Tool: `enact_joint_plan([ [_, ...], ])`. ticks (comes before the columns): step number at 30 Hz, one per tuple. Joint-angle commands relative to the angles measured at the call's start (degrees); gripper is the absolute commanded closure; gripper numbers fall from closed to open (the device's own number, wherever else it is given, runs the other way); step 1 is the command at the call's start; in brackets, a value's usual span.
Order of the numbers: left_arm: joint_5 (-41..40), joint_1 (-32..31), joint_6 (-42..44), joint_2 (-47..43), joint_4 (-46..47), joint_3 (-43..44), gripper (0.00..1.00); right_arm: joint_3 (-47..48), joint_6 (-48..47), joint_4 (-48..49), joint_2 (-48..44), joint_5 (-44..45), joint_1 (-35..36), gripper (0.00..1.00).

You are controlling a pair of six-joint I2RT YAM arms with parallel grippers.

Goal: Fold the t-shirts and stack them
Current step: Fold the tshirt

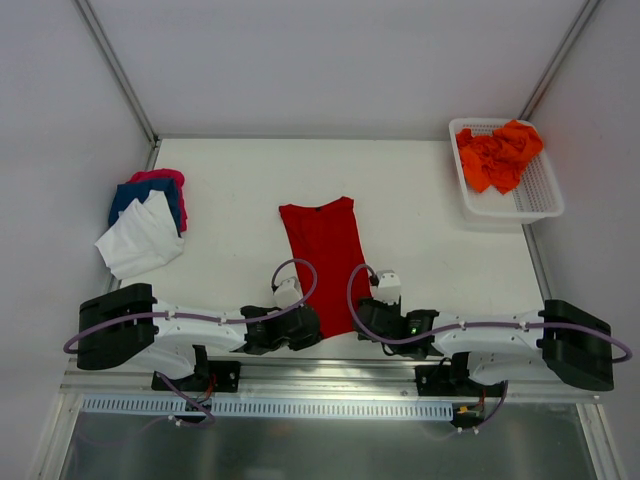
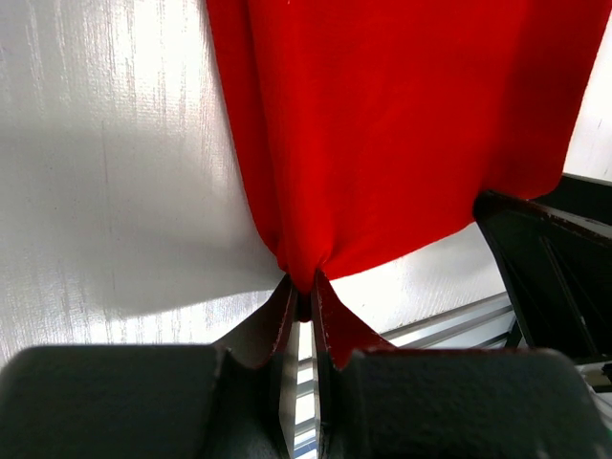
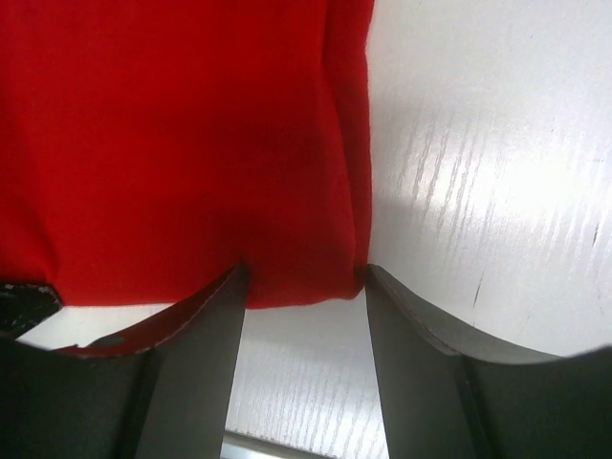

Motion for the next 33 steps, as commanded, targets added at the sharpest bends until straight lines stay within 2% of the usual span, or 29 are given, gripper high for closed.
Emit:
enact_joint_plan([
  [1, 1.2, 0.2, 2.2, 1.6, -10.4, -1.6, 1.00, 0.3, 1.9, 1.4, 2.0, 0.3, 0.3, 0.44],
  [13, 0.9, 0.2, 2.2, 0.7, -10.9, -2.1, 1.00, -0.7, 3.0, 2.6, 3.6, 0.1, 0.6, 0.47],
  [16, 0.9, 0.2, 2.2, 0.3, -11.1, -2.0, 1.00, -0.6, 3.0, 2.6, 3.8, -0.1, 0.8, 0.58],
  [17, 0.9, 0.2, 2.2, 0.2, -11.1, -2.0, 1.00, -0.4, 3.3, 1.8, 3.8, 0.2, 0.9, 0.72],
  [18, 0.9, 0.2, 2.2, 0.2, -11.3, -2.0, 1.00, 0.1, 3.5, 1.2, 3.7, 0.7, 1.1, 0.79],
  [19, 0.9, 0.2, 2.2, 0.0, -11.4, -2.1, 1.00, 0.4, 3.7, -0.1, 3.6, 1.3, 1.3, 0.93],
  [21, 0.9, 0.2, 2.2, -0.1, -11.5, -2.0, 1.00, 1.2, 4.0, -2.0, 3.7, 2.1, 1.9, 0.99],
  [28, 2.1, 0.1, 2.5, -0.2, -12.7, -1.4, 1.00, 3.5, 5.1, -6.6, 3.2, 2.9, 4.0, 1.00],
  [33, 3.0, -1.6, 2.2, -0.5, -13.3, -1.4, 1.00, 7.6, 9.7, -14.4, 3.9, 4.9, 9.7, 1.00],
])
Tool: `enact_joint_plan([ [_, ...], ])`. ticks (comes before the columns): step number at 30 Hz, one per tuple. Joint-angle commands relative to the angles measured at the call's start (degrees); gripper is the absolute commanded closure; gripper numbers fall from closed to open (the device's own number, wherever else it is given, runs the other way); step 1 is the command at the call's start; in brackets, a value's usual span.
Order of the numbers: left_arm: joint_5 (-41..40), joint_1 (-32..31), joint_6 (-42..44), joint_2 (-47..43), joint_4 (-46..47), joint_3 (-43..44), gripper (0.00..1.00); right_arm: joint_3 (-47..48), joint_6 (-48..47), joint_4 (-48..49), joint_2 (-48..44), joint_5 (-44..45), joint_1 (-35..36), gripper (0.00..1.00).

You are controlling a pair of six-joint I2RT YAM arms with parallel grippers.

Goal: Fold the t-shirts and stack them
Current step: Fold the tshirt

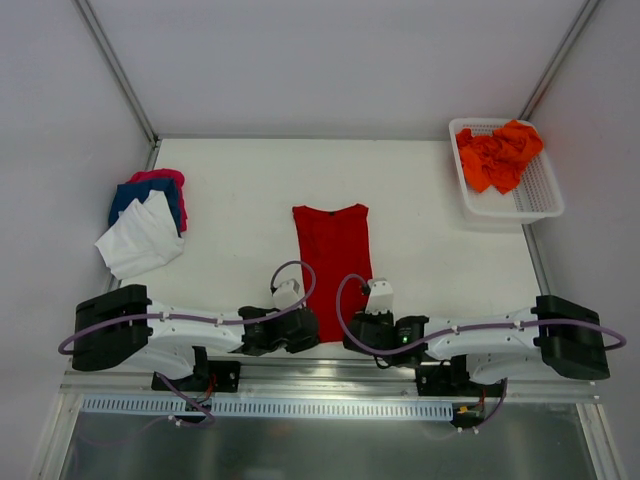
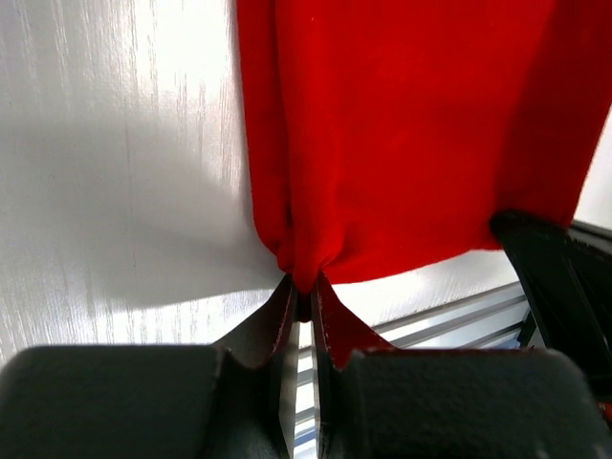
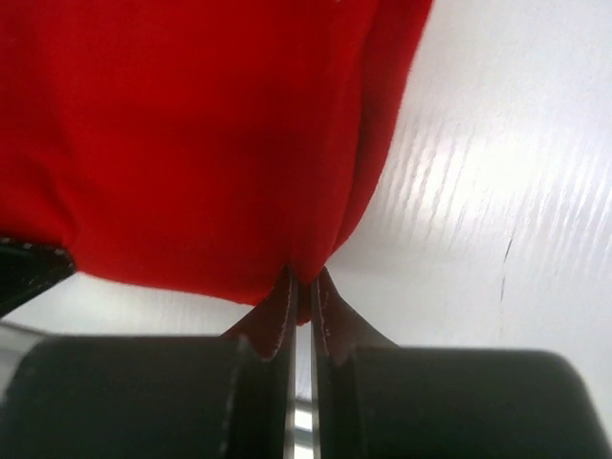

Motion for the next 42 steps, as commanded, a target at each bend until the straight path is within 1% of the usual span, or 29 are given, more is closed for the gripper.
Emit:
enact_joint_plan([
  [1, 1.7, -1.7, 1.9, 0.5, -10.8, -1.4, 1.00, 4.5, 5.3, -12.1, 0.8, 3.3, 4.2, 1.00],
  [4, -0.2, -4.2, 0.0, -0.1, -16.4, 0.8, 1.00, 8.0, 9.8, -19.2, 1.6, 5.5, 8.3, 1.00],
  [5, -1.0, -5.6, -1.2, -0.3, -20.7, 1.7, 1.00, 8.8, 10.9, -20.9, 1.7, 6.1, 9.4, 1.00],
  [8, -5.1, -6.7, -1.6, -2.6, -28.4, 5.7, 1.00, 12.4, 13.6, -26.3, 1.3, 9.2, 12.4, 1.00],
  [12, -11.0, -6.6, 0.2, -7.2, -34.7, 10.4, 1.00, 16.6, 12.5, -31.2, 0.3, 12.6, 12.6, 1.00],
  [14, -14.2, -6.3, 1.5, -8.8, -36.8, 12.8, 1.00, 18.2, 11.5, -32.0, 0.3, 14.6, 12.5, 1.00],
  [16, -15.1, -4.4, 3.6, -8.8, -38.4, 14.7, 1.00, 19.0, 10.4, -32.3, 0.6, 15.6, 12.0, 0.99],
  [25, -18.6, 4.3, 11.8, -6.3, -38.5, 19.0, 1.00, 21.1, 6.9, -32.0, 3.1, 19.1, 6.6, 1.00],
  [28, -20.2, 6.7, 14.0, -6.0, -38.4, 20.3, 1.00, 21.0, 4.1, -29.7, 3.2, 19.8, 3.9, 1.00],
  [32, -22.5, 10.4, 17.4, -4.1, -38.2, 23.0, 1.00, 20.0, -2.3, -22.5, 3.0, 19.7, -0.7, 1.00],
  [33, -23.2, 11.2, 18.1, -3.6, -38.2, 24.3, 1.00, 19.8, -5.3, -21.2, 3.1, 19.5, -1.7, 1.00],
  [34, -23.7, 12.1, 19.5, -3.1, -37.9, 24.9, 1.00, 19.7, -6.7, -20.2, 3.1, 19.5, -3.8, 1.00],
  [36, -23.8, 14.6, 22.9, -1.5, -35.8, 26.4, 1.00, 20.3, -10.5, -17.5, 3.9, 19.3, -5.9, 1.00],
  [37, -23.5, 15.6, 24.1, -0.9, -34.8, 27.0, 1.00, 20.6, -11.5, -16.8, 4.2, 19.4, -7.8, 1.00],
  [42, -21.6, 20.7, 32.4, 4.1, -27.1, 30.7, 1.00, 22.3, -16.9, -12.5, 5.7, 18.6, -12.3, 1.00],
])
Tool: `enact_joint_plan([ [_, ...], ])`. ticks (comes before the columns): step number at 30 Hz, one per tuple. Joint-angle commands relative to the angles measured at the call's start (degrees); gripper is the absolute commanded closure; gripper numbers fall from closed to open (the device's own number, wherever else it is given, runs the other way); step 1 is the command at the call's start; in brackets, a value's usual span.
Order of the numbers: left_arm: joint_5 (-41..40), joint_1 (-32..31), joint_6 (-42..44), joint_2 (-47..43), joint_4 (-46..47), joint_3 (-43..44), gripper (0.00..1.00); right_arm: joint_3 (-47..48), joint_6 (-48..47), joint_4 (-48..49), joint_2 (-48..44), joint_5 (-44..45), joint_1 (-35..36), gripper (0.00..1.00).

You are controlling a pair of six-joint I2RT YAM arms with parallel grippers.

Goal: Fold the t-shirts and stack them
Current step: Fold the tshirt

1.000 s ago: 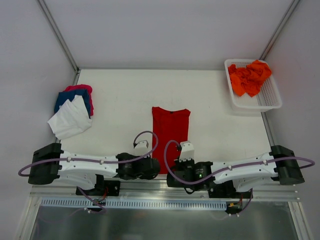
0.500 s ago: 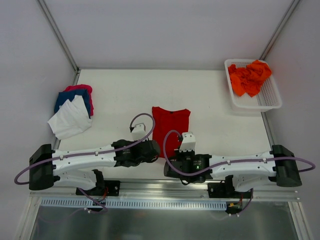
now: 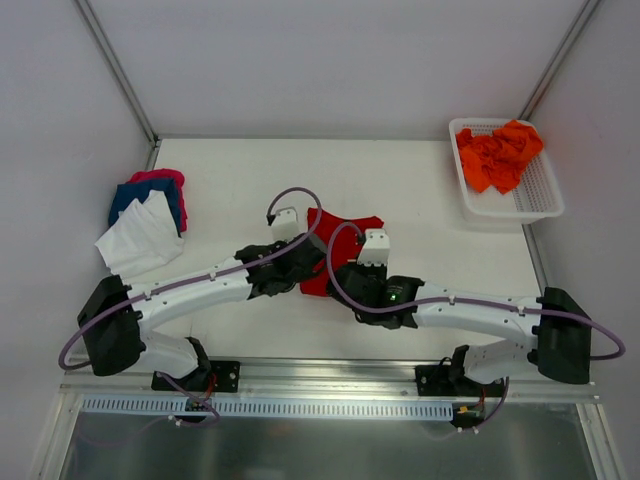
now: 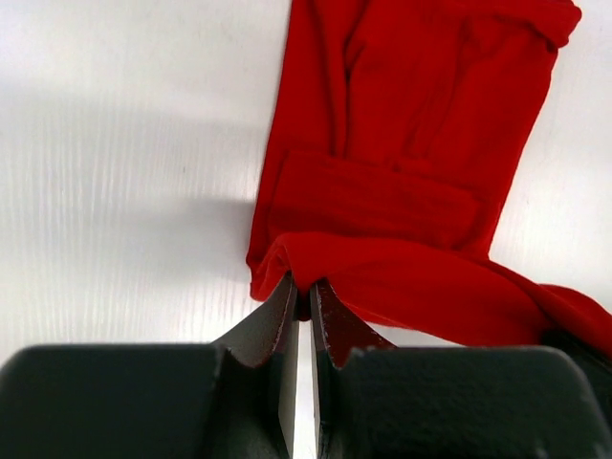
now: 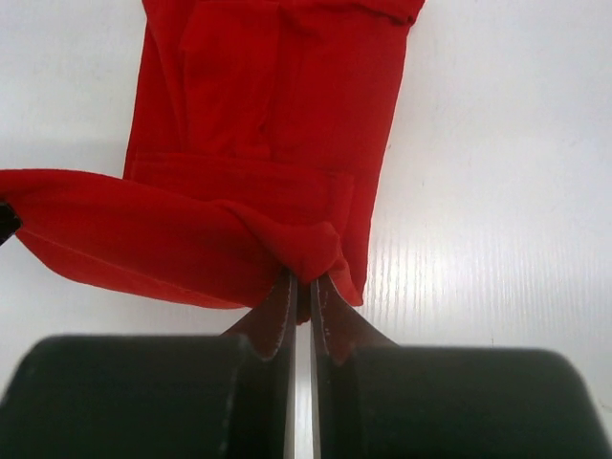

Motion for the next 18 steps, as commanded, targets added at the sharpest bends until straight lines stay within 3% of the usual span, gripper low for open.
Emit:
enact_joint_plan([
  [1, -5.5, 4.1, 9.6, 2.9, -0.7, 2.7, 1.00, 1.5, -9.4, -2.4, 0.8, 2.8, -4.0, 1.00],
  [5, -4.9, 6.1, 12.9, 7.7, 1.1, 6.6, 1.00, 2.9, -12.4, -0.8, 2.1, 1.5, -6.9, 1.00],
  [18, -3.4, 9.7, 21.1, 11.2, 1.6, 19.8, 1.00, 8.4, -21.7, 3.4, 2.3, -1.4, -14.8, 1.00],
])
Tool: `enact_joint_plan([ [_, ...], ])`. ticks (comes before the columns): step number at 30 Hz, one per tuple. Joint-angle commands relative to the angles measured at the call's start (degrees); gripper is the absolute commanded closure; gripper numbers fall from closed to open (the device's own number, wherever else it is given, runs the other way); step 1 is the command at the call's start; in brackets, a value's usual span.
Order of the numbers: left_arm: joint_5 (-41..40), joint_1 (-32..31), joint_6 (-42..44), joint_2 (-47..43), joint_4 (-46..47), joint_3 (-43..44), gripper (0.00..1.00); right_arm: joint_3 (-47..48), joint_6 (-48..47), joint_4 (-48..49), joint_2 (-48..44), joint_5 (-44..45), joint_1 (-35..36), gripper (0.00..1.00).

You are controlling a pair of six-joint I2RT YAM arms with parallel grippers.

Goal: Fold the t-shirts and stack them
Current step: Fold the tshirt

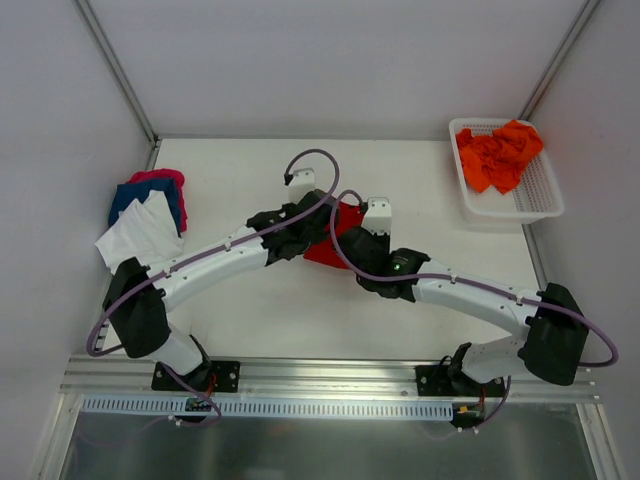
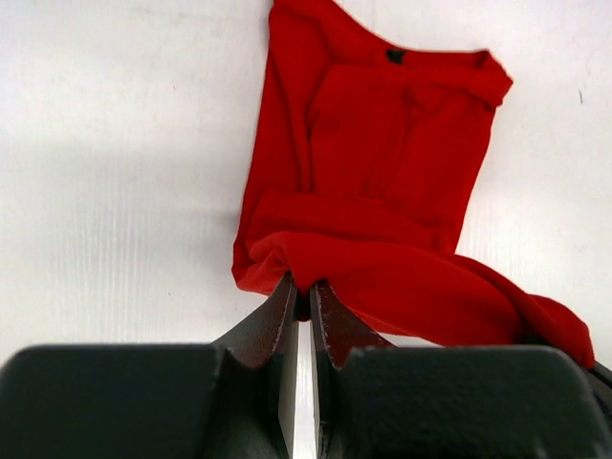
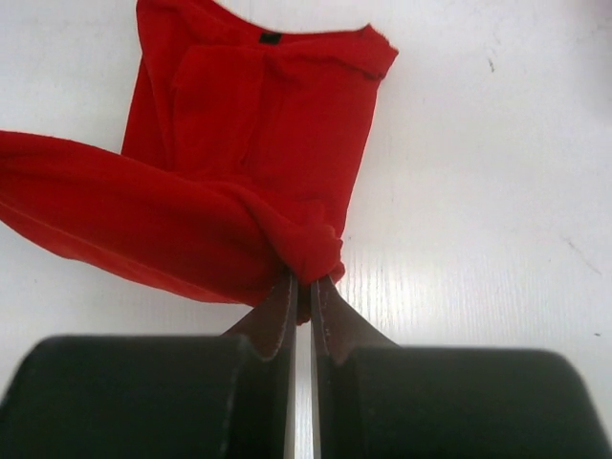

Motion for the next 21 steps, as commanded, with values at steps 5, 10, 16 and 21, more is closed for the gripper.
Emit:
enact_joint_plan([
  [5, -2.0, 5.4, 8.0, 4.9, -2.2, 10.8, 1.00, 5.6, -9.4, -0.8, 0.2, -0.9, -7.4, 1.00],
  [10, 1.0, 8.4, 10.7, 11.9, -2.1, 18.0, 1.00, 9.5, -12.8, 1.1, 3.1, -5.7, -12.8, 1.00],
  [16, 5.7, 13.2, 12.8, 21.6, -2.2, 25.6, 1.00, 14.6, -15.2, 3.2, 11.9, -11.4, -18.9, 1.00],
  [21, 7.2, 15.6, 13.7, 28.7, -2.1, 29.7, 1.00, 19.0, -16.0, 4.4, 20.7, -16.1, -23.0, 1.00],
])
